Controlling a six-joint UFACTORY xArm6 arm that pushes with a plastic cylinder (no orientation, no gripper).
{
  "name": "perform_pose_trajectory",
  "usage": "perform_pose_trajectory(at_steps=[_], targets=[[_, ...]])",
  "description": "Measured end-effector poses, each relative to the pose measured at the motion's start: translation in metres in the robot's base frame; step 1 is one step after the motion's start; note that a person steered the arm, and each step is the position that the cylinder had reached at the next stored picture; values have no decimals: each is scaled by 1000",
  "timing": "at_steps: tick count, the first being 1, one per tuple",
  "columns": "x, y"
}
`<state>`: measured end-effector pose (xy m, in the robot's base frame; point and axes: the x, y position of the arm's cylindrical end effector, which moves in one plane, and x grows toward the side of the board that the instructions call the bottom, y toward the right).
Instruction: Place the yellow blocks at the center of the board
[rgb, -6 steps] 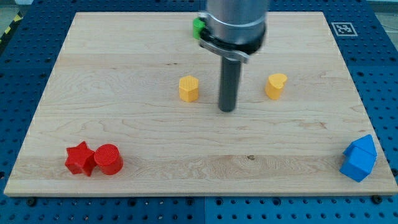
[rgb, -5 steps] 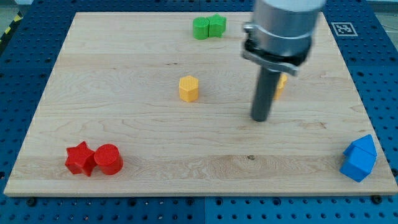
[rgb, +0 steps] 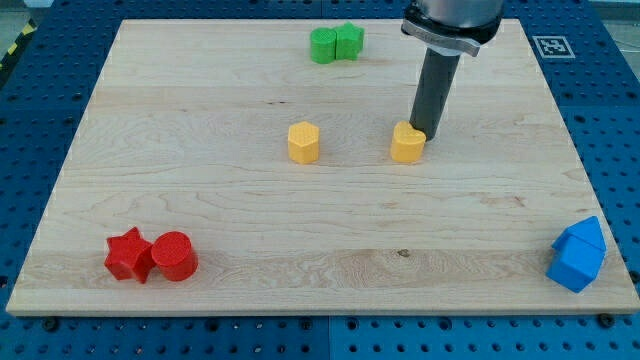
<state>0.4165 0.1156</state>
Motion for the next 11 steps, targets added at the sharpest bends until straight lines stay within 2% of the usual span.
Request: perform_pose_trajectory(at_steps=[2,3,4,5,7,8,9,10,11], targets=[[18,-25],[18,-24],[33,-1],[53,-8],[44,-63],[54,-56],[74,-79],[74,-148],[48,-186]])
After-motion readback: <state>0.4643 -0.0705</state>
